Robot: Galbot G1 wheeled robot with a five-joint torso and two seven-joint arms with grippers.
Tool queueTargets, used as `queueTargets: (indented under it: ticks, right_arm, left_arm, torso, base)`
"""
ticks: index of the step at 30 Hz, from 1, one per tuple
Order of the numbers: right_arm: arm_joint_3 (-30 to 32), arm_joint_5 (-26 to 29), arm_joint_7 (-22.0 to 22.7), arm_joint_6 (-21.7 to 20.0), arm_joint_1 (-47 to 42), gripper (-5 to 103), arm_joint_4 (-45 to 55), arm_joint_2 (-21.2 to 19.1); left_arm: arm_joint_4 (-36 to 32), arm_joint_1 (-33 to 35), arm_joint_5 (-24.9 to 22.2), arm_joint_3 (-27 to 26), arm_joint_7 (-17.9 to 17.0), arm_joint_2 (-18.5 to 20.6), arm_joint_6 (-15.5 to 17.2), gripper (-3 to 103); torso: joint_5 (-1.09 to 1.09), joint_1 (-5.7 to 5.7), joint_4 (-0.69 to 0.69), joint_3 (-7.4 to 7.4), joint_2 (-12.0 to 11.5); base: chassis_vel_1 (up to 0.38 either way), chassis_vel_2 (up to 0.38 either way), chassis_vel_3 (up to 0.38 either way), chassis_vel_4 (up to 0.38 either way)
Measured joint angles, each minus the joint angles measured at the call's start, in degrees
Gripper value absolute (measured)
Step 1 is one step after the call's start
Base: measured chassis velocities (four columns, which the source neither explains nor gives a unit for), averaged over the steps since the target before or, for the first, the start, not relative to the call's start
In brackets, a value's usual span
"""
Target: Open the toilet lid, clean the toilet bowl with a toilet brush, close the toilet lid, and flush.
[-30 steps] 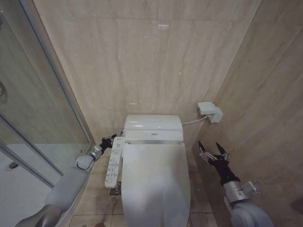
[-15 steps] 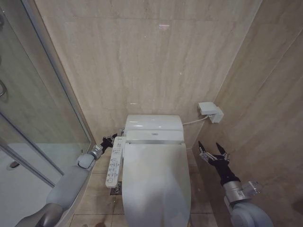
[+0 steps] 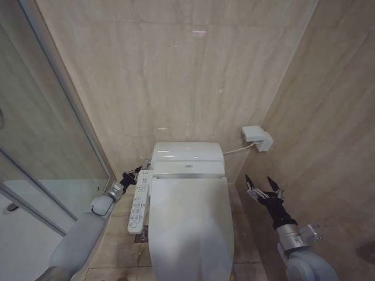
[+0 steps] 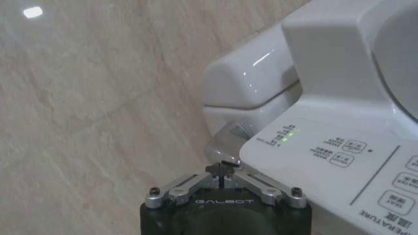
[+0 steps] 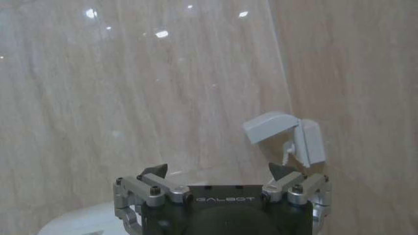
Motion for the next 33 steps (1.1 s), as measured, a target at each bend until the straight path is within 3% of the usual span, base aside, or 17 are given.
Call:
queueTargets:
  ticks: [5,11,24,33]
  right_arm:
    - [0.00,0.00,0.00,0.00,-0.01,100,0.00,0.00]
    - [0.00,0.00,0.00,0.00,0.01,100,0.00,0.00]
    - [0.00,0.00,0.00,0.00,0.00,100,0.00,0.00]
    - [0.00,0.00,0.00,0.00,0.00,100,0.00,0.00]
  left_arm:
    - [-5.43,2.88,0.57,-2.22,-0.92,2.95,3.32,0]
    - [-7.26,3.84,0.45,-2.97,-1.30,4.47,3.78,0]
    - [-5.87,2.11,-1.39,0.40,0.47,5.19,-0.41,0]
    - [-4.18,0.53,-1.29,2.27,0.96,4.45,-0.94,0]
  torso:
    - [0.04,0.00,0.07,0.00,0.00]
    - [0.04,0.00,0.12,0.00,0.00]
    - [0.06,0.01,0.11,0.01,0.00]
    - [0.06,0.01,0.11,0.01,0.00]
  base:
    - [0.000,0.000,0.000,0.000]
    - [0.000,0.000,0.000,0.000]
    - [0.000,0.000,0.000,0.000]
    - [0.000,0.000,0.000,0.000]
